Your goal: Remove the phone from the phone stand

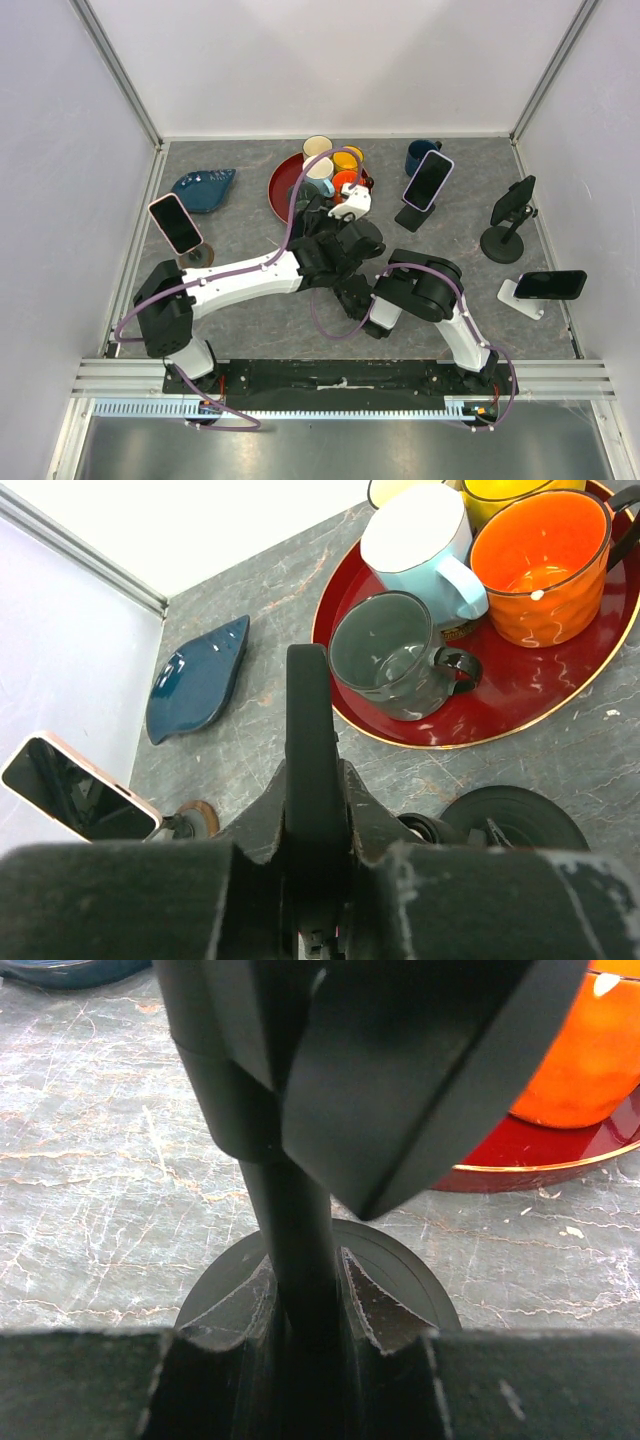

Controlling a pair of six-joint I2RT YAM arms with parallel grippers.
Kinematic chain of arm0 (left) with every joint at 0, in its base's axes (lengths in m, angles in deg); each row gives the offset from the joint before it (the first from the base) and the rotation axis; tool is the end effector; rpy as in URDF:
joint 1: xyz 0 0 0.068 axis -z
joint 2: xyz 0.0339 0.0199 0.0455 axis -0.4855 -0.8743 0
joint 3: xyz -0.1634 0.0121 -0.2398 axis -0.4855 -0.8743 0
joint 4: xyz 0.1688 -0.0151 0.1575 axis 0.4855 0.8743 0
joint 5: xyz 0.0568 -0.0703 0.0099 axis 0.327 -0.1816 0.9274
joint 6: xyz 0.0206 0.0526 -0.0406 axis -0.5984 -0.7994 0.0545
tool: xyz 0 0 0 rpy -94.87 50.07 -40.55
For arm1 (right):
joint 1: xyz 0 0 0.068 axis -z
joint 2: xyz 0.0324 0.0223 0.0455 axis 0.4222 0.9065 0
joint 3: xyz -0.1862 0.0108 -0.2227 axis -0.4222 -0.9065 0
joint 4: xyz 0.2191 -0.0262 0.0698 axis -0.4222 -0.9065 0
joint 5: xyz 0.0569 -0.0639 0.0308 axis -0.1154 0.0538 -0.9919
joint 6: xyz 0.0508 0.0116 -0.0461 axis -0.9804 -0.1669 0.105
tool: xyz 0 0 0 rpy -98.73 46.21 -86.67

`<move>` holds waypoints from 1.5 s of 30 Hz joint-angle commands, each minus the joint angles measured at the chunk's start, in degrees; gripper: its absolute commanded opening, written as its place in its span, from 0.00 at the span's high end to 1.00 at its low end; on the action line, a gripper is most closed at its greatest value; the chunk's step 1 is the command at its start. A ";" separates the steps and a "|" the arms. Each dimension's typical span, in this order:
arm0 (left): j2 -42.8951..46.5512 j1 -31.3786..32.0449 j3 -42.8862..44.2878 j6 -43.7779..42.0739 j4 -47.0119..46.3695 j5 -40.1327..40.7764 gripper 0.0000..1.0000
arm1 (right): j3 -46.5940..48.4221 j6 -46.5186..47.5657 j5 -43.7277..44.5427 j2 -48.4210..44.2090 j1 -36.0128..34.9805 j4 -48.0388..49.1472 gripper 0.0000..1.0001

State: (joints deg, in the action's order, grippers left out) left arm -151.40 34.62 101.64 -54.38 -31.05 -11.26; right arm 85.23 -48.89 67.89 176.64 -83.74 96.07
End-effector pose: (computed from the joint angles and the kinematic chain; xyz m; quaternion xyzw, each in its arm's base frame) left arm 0.1926 -0.2691 0.3182 0.1395 0.7681 0.2290 0.5815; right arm 0.2164 0.2964 0.1291 -0.1587 0.7030 0.1505 0.6767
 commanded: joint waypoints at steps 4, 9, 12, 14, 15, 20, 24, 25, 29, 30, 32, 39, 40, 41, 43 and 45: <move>7.07 -0.55 0.40 3.17 2.91 -4.18 0.98 | -3.62 -6.19 0.89 7.13 2.69 14.64 1.00; 11.90 -2.04 -1.53 2.99 3.44 -9.71 0.98 | -3.71 -7.86 -2.35 7.92 4.18 14.55 1.00; 15.50 -3.27 -2.85 2.82 3.00 -14.37 0.98 | -3.62 -8.12 -3.41 8.36 4.71 14.55 1.00; 17.00 -4.15 -3.38 1.94 2.82 -17.62 0.98 | -3.53 -8.04 -4.38 8.71 4.80 14.55 1.00; 18.49 -4.50 -3.55 1.76 2.82 -18.94 0.98 | -3.27 -8.12 -4.64 8.97 4.80 14.55 1.00; 23.24 -7.58 -5.14 1.68 2.82 -27.73 0.98 | -3.18 -7.86 -5.44 9.15 4.97 14.55 1.00; 25.79 -7.67 -5.23 1.76 3.43 -31.42 0.98 | -3.18 -7.69 -4.82 9.06 4.97 14.55 1.00; 26.49 -7.67 -5.14 2.37 3.79 -33.87 0.98 | -3.27 -7.69 -4.56 9.06 4.97 14.64 1.00; 28.60 -7.67 -5.66 4.66 6.68 -37.67 0.98 | -3.62 -7.34 -3.07 8.36 4.97 14.64 1.00; 28.87 -7.67 -5.75 5.19 7.56 -37.59 0.98 | -3.80 -7.33 -2.28 8.19 4.89 14.55 1.00; 29.14 -7.67 -5.75 7.21 11.51 -34.87 0.98 | -3.89 -7.34 -1.31 7.92 5.06 14.55 1.00; 28.26 -8.37 -6.72 16.42 23.47 -28.71 0.98 | -4.06 -5.84 -0.43 7.22 4.97 14.55 1.00; 28.00 -8.72 -6.89 17.66 24.35 -28.88 0.98 | -4.15 -5.84 0.44 7.04 5.06 14.55 1.00; 27.91 -9.51 -7.42 18.89 26.36 -28.97 0.98 | -4.32 -5.84 0.71 6.87 4.97 14.55 1.00; 27.47 -10.39 -8.12 21.97 27.86 -29.76 0.98 | -4.50 -5.58 0.80 6.25 4.97 14.55 1.00; 27.73 -11.71 -9.79 23.81 28.49 -30.81 0.98 | -4.94 -5.05 0.45 5.12 5.06 14.55 0.97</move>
State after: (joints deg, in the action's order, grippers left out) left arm -124.23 24.96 93.22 -38.60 -5.63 -42.88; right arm 85.58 -50.39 61.53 177.36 -81.14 96.37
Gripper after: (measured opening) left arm 0.198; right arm 0.285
